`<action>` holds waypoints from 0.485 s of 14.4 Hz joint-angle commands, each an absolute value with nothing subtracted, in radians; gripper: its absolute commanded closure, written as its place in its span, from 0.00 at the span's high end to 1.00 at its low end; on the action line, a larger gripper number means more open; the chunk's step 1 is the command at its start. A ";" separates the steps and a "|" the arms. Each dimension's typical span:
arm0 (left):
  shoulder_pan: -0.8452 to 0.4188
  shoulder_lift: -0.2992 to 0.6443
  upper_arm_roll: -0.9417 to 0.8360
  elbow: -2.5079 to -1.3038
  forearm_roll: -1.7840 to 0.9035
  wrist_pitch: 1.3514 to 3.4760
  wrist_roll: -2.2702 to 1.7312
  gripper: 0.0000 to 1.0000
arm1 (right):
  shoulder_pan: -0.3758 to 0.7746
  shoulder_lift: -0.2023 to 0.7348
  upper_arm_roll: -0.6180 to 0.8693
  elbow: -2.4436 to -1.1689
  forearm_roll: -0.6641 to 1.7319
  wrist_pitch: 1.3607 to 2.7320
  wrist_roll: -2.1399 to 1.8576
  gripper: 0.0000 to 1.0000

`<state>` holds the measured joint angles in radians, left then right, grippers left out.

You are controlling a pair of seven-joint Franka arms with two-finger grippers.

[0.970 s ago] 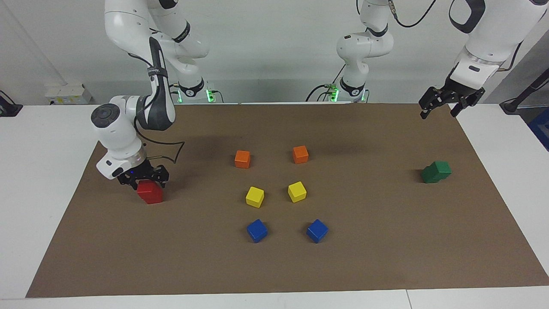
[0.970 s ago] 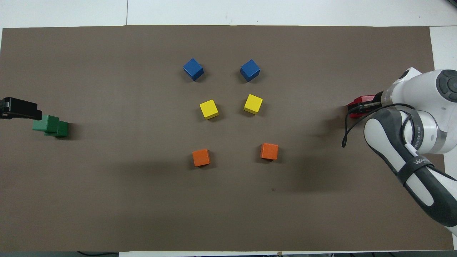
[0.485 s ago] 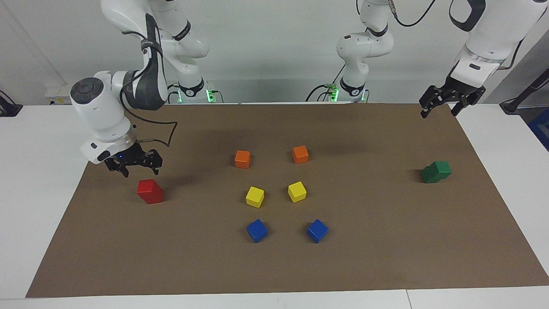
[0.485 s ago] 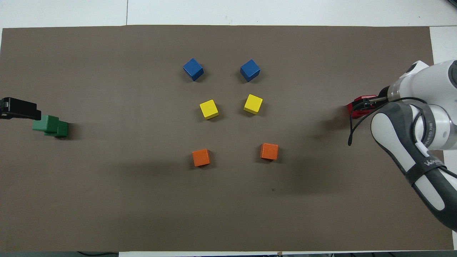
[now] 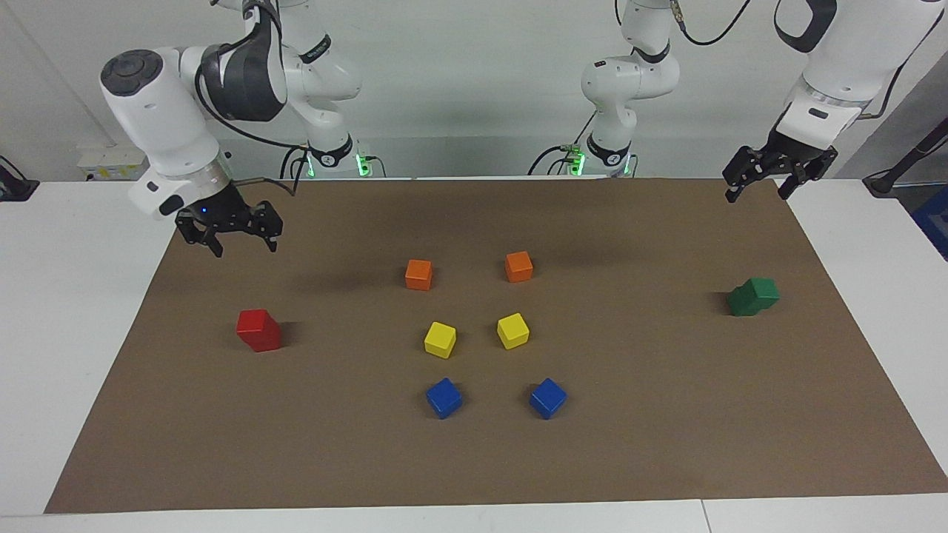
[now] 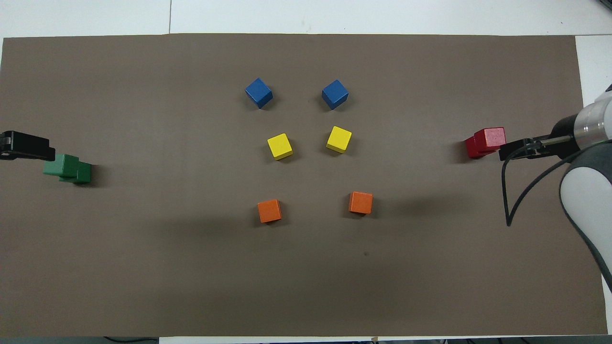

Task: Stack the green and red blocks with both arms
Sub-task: 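Open the right gripper and withdraw it from the stacked red blocks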

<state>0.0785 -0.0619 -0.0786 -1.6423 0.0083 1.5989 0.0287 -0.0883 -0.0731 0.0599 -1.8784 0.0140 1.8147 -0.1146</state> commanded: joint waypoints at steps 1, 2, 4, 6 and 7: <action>0.066 -0.080 -0.075 -1.649 0.014 1.592 0.023 1.00 | -0.086 -0.068 0.064 -1.803 0.008 1.715 -0.098 1.00; 0.067 -0.080 -0.074 -1.651 0.014 1.591 0.023 1.00 | -0.086 -0.057 0.064 -1.777 0.005 1.688 -0.098 1.00; 0.067 -0.080 -0.074 -1.651 0.014 1.592 0.025 1.00 | -0.086 -0.040 0.066 -1.749 0.005 1.666 -0.098 1.00; 0.069 -0.080 -0.074 -1.649 0.014 1.592 0.025 1.00 | -0.087 -0.032 0.064 -1.749 0.005 1.667 -0.098 1.00; 0.069 -0.080 -0.074 -1.649 0.014 1.592 0.025 1.00 | -0.087 -0.032 0.064 -1.749 0.002 1.666 -0.098 1.00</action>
<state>0.0771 -0.0625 -0.0790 -1.6423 0.0083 1.5989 0.0287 -0.0844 -0.0594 0.0598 -1.7798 0.0124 1.6878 -0.1146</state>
